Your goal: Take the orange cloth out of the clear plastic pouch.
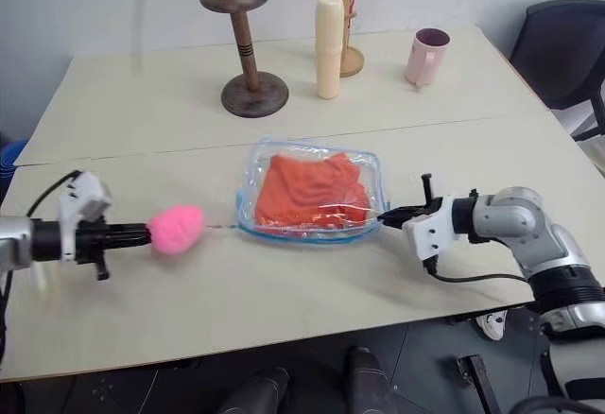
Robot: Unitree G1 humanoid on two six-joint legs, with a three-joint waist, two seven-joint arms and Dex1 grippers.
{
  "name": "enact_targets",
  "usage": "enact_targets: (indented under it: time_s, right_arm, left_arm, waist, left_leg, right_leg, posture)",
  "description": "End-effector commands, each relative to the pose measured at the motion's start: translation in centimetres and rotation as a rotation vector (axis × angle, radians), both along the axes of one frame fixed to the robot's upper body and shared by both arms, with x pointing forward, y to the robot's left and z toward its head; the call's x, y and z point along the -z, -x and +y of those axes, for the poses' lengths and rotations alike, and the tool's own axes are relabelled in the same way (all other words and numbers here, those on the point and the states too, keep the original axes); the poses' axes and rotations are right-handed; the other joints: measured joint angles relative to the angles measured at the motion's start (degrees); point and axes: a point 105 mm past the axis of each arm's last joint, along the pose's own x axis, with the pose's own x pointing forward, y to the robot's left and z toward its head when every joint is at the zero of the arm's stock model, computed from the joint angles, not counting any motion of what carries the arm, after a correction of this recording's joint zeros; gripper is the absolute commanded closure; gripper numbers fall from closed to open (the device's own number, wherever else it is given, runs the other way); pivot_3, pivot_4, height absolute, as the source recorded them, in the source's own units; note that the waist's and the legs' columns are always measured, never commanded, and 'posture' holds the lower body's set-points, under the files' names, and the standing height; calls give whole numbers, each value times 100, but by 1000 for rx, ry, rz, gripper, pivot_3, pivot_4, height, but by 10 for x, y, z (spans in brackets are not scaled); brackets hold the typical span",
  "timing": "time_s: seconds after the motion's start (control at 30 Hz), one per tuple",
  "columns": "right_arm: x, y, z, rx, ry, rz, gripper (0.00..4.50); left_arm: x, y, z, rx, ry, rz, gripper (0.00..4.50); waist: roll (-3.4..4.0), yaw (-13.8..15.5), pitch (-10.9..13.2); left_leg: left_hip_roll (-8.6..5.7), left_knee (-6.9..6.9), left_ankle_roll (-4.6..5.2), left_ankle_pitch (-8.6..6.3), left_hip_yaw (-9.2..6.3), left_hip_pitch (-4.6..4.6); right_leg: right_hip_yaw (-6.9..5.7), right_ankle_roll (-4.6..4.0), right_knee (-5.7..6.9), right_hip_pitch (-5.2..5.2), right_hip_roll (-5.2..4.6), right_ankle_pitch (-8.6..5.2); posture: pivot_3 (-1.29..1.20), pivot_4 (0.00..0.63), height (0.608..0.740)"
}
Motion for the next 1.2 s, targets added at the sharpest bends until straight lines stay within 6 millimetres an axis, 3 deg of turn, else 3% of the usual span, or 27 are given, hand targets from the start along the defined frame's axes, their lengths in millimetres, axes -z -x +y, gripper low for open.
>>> enact_targets:
  time_s: [0.03, 0.17, 0.23, 0.37, 0.5, 0.57, 0.63, 0.73, 0.83, 0.9, 0.97, 1.07, 1.2]
  right_arm:
    - [-10, 2, -8, -5, -15, -43, 4478]
    - [-10, 1, -3, -4, -55, -15, 4478]
    - [-10, -1, -1, 17, -78, 18, 4038]
    - [-10, 2, -4, 40, -95, 56, 2857]
    - [-16, 12, -14, 108, -173, 111, 1476]
    - [-23, 18, -19, 166, -258, 163, 844]
    - [-33, 26, -22, 244, -401, 253, 106]
    - [-40, 45, -17, 329, -551, 427, 0]
    - [-43, 65, 1, 356, -686, 619, 0]
    - [-45, 73, 18, 355, -765, 702, 0]
    - [-44, 80, 36, 347, -804, 766, 0]
    - [-42, 87, 51, 344, -811, 800, 0]
    - [-38, 89, 58, 360, -804, 798, 0]
  left_arm:
    - [-11, 5, -2, 26, 25, -18, 4500]
    - [-1, 5, -17, 63, 45, -3, 4500]
    - [8, 7, -25, 80, 54, 23, 4500]
    - [17, 8, -31, 69, 80, 57, 3386]
    - [18, 12, -22, 47, 88, 72, 2169]
    - [10, 13, -15, 34, 105, 64, 1611]
    - [-13, 7, -8, 25, 144, 16, 940]
    - [-59, -1, -17, 98, 151, -89, 159]
    - [-82, -4, -56, 311, -10, -198, 31]
    - [-78, -12, -88, 449, -164, -285, 31]
    - [-59, -22, -118, 596, -346, -388, 31]
    - [-37, -36, -143, 707, -492, -494, 31]
    - [-16, -50, -167, 774, -550, -580, 31]
  waist:
    - [1, 9, 1]
    - [2, 4, 1]
    - [2, 3, 1]
    - [2, 4, 1]
    - [3, 10, 2]
    - [4, 26, 2]
    - [4, 43, 2]
    - [3, 109, 3]
    - [4, 152, 2]
    - [13, 181, -3]
    - [15, 210, -4]
    - [12, 198, -3]
    - [5, 199, 1]
  left_leg:
    - [0, 0, 0, 0, -1, -2]
    - [1, 0, 0, 0, -2, -1]
    - [2, 0, 0, 0, -2, 0]
    - [3, 1, 0, 0, -4, -2]
    - [6, -2, -1, -1, -6, -3]
    - [4, -2, -1, -1, -6, -3]
    - [5, 0, -1, -1, -9, -6]
    - [8, 10, -4, -2, -27, -15]
    - [5, 25, -5, -3, -30, -21]
    - [1, 25, 0, -6, -24, -14]
    - [0, 25, 3, -6, -17, -10]
    - [3, 26, 3, -6, -14, -20]
    - [8, 30, 4, -5, -8, -29]
  right_leg:
    - [0, 0, 0, 0, -1, 0]
    - [2, 0, 1, 0, 0, 0]
    - [5, 0, 1, 0, 0, 0]
    - [10, -1, 3, 0, 0, 0]
    - [10, -3, 1, -1, 1, -1]
    - [11, -3, 0, -1, 0, -1]
    - [13, -3, 0, -1, 0, -1]
    - [3, -8, 0, 1, -1, 1]
    - [1, -15, -1, 6, -7, 7]
    - [6, -10, -10, 17, -11, 10]
    - [10, -4, -18, 24, -11, 14]
    - [10, -2, -22, 16, -7, 15]
    - [7, -2, -21, 1, -2, 16]
  posture:
    - [0, 150, 740]
    - [0, 150, 740]
    - [0, 150, 740]
    - [0, 150, 740]
    - [0, 150, 740]
    - [0, 150, 740]
    - [0, 150, 740]
    - [0, 150, 740]
    - [0, 150, 740]
    - [0, 150, 740]
    - [0, 150, 740]
    - [0, 150, 740]
    - [0, 150, 740]
